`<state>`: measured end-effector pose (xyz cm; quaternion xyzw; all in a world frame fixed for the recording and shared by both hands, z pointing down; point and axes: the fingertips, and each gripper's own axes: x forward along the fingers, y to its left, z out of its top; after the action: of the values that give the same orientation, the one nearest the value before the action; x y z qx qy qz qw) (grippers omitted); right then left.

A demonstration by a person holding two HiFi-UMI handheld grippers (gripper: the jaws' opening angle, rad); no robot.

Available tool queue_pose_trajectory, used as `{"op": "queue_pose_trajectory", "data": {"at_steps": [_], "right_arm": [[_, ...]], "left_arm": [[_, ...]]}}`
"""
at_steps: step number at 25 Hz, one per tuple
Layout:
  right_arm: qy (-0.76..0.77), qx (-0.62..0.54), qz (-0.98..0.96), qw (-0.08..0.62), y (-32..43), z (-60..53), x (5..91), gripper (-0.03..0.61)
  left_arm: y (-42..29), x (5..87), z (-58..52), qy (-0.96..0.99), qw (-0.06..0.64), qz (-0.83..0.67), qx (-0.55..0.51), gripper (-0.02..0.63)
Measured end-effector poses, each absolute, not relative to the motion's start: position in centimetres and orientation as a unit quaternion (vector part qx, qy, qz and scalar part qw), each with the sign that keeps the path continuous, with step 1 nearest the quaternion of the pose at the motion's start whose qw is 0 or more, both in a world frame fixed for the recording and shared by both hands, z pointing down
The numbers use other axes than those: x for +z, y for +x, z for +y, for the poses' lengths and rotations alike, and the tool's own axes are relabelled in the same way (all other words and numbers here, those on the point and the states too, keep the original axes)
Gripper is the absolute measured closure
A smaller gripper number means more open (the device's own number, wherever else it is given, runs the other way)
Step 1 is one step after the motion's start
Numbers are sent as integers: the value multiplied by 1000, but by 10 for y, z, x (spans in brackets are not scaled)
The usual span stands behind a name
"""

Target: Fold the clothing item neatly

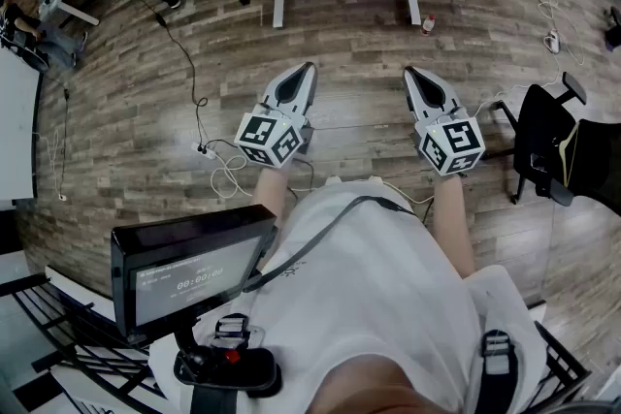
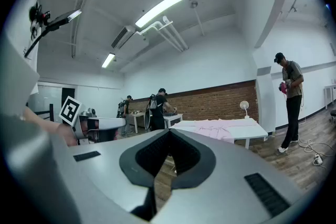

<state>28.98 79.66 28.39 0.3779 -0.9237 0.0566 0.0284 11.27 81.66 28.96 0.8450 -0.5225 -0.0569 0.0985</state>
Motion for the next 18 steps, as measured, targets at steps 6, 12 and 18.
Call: {"op": "queue_pose_trajectory", "data": {"at_steps": [6,12,18], "right_arm": [[377,56,-924,21,290,805,281,575],[381,66,-922,4,298,808,278,575],[373,71,-925,8,299,811,282,575]], "left_arm": [[116,289,826,844,99,-523,-61,612],[118,289,834,842,100,-527,-59,612],[118,289,836,839,97,-533,-57,612]]}}
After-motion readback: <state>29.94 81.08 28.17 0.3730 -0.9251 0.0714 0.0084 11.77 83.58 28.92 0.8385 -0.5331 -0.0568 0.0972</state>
